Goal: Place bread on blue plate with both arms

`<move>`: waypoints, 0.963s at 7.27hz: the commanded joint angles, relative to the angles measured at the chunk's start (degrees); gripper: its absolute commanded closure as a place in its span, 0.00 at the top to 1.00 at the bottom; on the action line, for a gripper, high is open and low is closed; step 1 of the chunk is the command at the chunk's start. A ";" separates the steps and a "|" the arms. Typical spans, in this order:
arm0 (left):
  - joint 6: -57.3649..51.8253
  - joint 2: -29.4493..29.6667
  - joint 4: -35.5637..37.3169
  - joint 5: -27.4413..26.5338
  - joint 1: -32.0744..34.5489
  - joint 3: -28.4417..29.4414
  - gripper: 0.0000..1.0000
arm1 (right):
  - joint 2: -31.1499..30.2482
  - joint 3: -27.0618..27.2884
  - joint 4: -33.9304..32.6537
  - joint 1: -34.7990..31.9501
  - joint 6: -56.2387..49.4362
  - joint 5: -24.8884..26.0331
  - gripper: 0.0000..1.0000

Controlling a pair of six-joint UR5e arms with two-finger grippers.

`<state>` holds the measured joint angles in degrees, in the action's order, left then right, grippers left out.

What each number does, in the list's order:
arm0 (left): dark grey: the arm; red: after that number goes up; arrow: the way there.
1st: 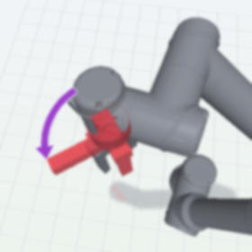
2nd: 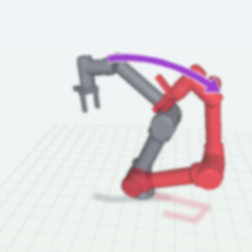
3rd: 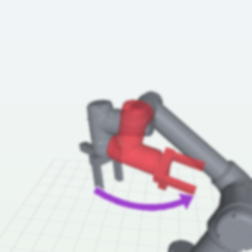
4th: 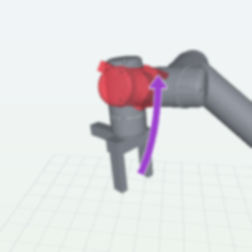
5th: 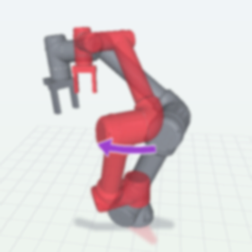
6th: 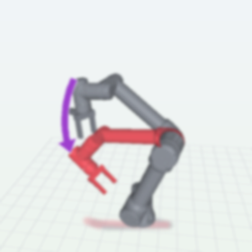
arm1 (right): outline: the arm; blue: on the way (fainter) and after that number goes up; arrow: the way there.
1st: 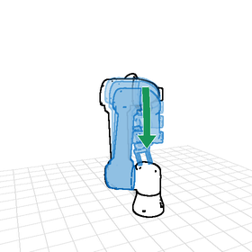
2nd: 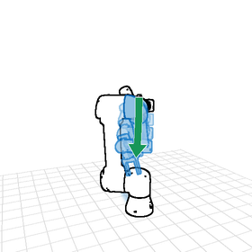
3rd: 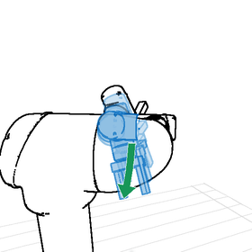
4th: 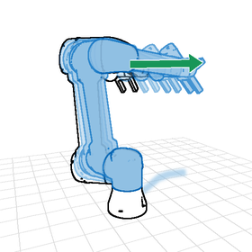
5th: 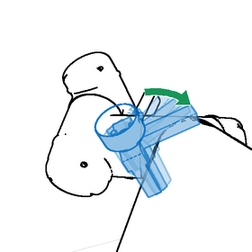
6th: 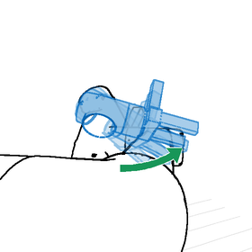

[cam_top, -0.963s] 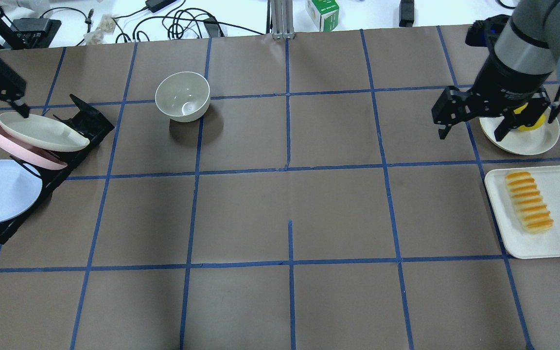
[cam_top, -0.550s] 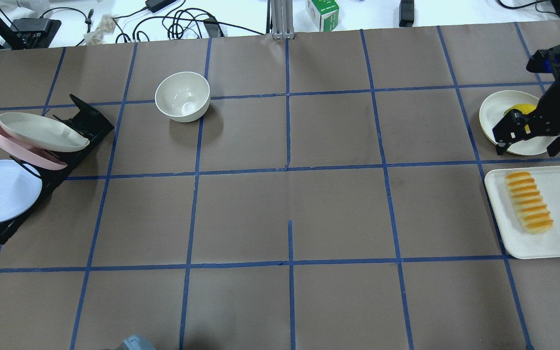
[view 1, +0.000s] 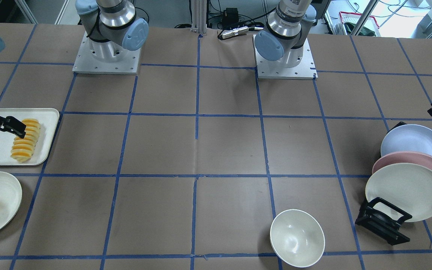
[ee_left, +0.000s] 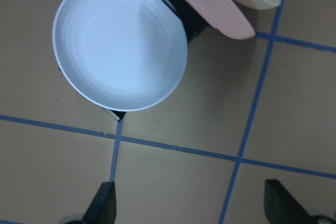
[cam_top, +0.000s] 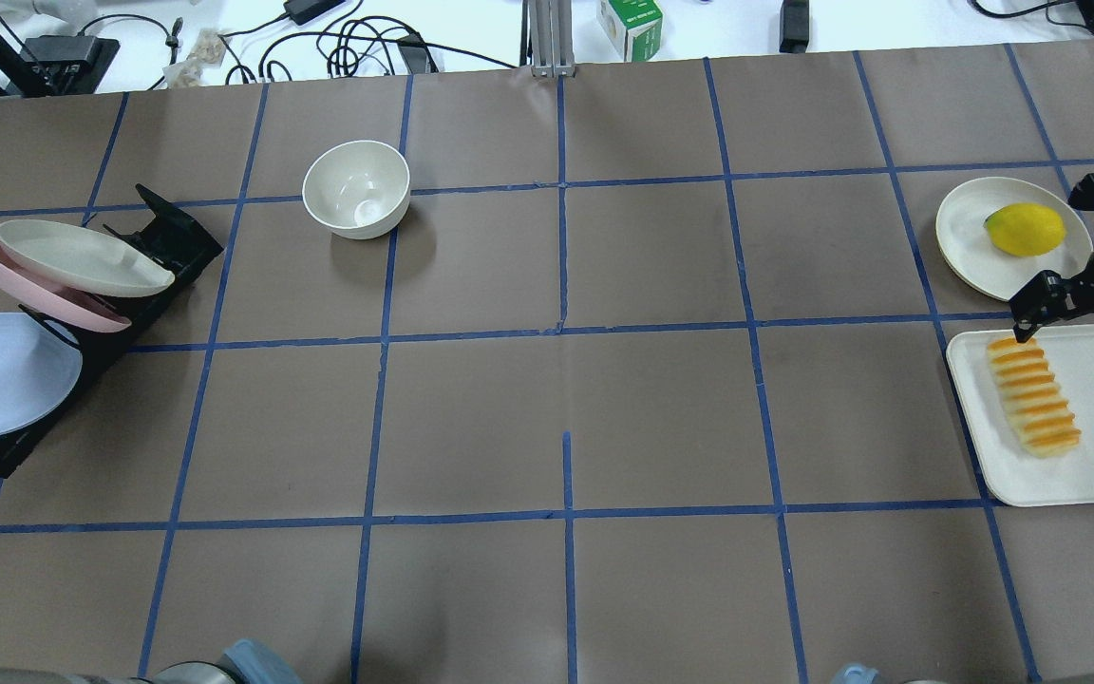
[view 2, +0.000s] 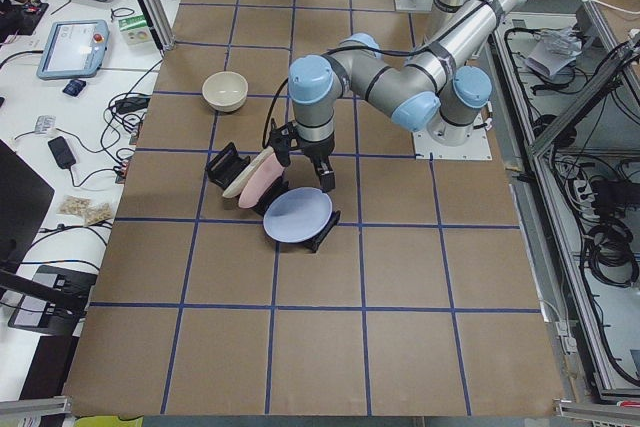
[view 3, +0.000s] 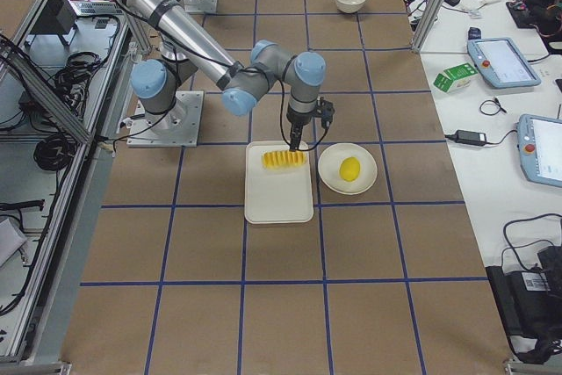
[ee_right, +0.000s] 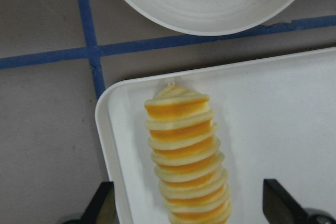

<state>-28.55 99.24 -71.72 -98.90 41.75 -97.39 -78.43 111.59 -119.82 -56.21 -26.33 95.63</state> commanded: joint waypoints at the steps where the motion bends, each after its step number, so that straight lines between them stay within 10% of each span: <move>1: 1.90 5.49 7.44 0.27 -4.02 -2.62 0.97 | 4.77 0.20 -3.05 0.58 0.58 1.49 1.00; 5: 5.87 11.05 12.31 0.64 -4.49 -1.75 1.00 | 9.86 0.73 -2.96 0.58 0.23 1.14 1.00; 6: 5.70 11.85 12.05 0.99 -4.58 -1.58 0.90 | 10.48 0.56 -2.96 0.58 0.40 0.62 0.77; 7: 5.09 11.77 11.96 0.91 -4.58 -1.40 0.80 | 10.31 0.47 -2.35 0.58 0.75 0.61 0.19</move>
<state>-22.99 110.63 -59.63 -98.06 37.21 -98.98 -68.37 112.18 -122.64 -55.64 -25.86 96.44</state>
